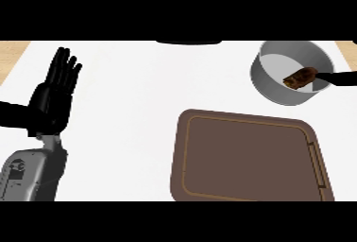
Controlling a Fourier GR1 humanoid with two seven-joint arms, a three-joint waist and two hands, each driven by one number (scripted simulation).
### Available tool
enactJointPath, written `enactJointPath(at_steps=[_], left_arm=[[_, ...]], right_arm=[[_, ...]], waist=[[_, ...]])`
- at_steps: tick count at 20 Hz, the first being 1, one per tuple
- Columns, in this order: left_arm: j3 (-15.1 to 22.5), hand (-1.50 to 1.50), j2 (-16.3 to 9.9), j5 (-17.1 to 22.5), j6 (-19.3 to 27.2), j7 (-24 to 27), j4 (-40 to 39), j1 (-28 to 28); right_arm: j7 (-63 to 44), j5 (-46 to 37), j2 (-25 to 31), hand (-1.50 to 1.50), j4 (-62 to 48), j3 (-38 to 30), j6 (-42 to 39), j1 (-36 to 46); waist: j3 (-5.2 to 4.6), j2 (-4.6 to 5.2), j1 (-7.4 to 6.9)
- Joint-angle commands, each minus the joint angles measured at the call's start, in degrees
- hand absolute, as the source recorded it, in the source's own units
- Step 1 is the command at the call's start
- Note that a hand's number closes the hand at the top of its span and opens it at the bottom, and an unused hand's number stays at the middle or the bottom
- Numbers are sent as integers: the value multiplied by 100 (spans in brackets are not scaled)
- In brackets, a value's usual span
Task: Pick the sweet potato from the tray and place it in the pot
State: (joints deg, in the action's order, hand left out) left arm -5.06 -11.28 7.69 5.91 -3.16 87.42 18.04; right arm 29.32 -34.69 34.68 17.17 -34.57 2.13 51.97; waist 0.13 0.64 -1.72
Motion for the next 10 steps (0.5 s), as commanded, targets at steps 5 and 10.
enactJointPath(at_steps=[5,10], left_arm=[[-44,0,-59,32,-125,37,-75,18],[-12,0,35,9,-235,444,-80,-360]], right_arm=[[158,1015,570,-150,-293,-924,-562,-20],[381,1418,1054,-150,-395,-1287,-922,-239]], waist=[[5,23,7],[5,27,0]])
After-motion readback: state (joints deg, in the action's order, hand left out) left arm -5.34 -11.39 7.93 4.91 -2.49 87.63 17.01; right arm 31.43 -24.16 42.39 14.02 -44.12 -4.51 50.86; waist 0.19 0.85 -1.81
